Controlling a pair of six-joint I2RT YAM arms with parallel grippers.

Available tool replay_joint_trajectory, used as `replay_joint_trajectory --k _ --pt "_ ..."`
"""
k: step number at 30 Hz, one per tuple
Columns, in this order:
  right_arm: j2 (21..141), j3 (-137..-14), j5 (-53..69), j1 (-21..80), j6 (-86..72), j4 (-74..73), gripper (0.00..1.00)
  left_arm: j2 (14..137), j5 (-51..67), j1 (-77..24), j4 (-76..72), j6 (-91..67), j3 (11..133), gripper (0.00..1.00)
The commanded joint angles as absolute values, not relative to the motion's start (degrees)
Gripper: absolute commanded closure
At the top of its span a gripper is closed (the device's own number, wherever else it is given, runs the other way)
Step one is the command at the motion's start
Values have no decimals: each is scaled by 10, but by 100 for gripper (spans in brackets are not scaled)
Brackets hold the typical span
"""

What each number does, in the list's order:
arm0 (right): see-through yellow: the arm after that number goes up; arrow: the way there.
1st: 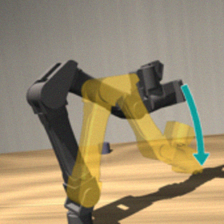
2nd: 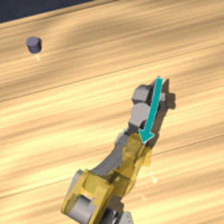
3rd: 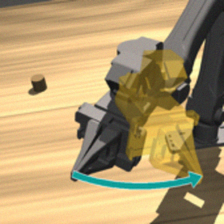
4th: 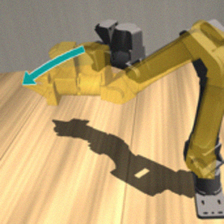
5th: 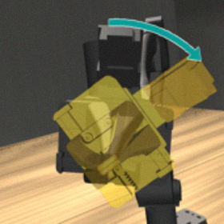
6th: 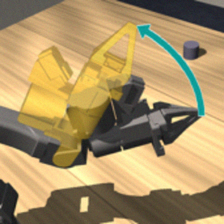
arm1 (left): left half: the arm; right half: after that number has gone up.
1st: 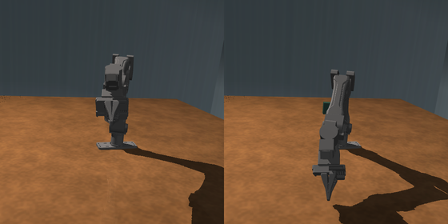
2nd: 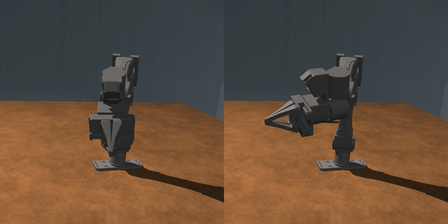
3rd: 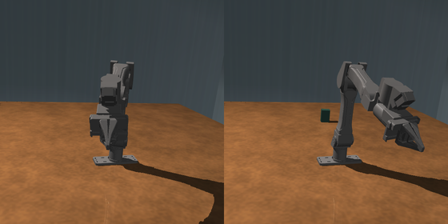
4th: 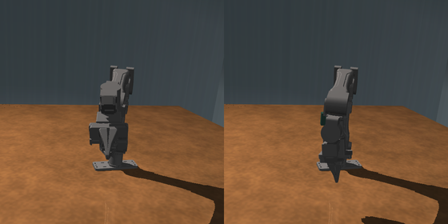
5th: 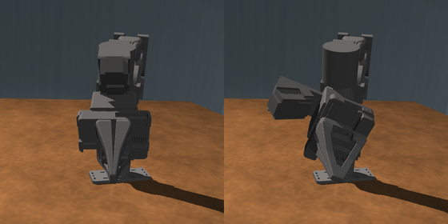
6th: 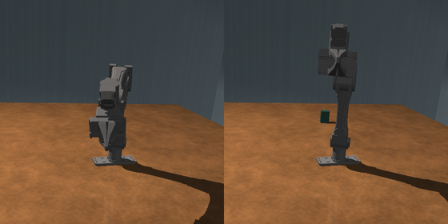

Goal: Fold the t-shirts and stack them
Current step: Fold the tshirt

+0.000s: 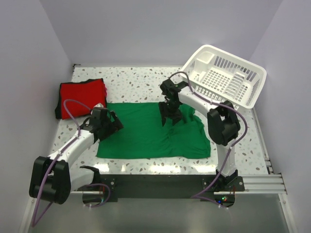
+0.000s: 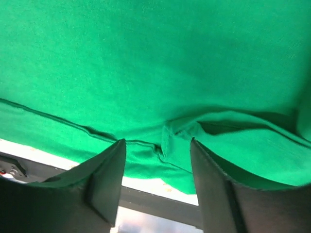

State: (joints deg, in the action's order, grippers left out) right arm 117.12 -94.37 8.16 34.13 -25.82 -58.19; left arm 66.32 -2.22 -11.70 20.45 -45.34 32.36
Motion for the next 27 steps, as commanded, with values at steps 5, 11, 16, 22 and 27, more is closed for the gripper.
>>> replay_joint_trajectory --k 5,11,16,22,27 --pt "1069 -924 44 253 -247 -604 39 702 -18 -119 146 -413 373 1" --pt "1016 -851 20 147 -212 -580 37 784 -11 -120 110 -377 421 1" --pt "1018 -800 2 108 -200 -529 32 836 -4 -120 79 -362 447 1" --pt "1062 -794 2 98 -219 -469 34 868 10 -120 66 -362 482 1" --pt "1092 -803 2 98 -238 -447 37 886 11 -119 69 -356 503 1"
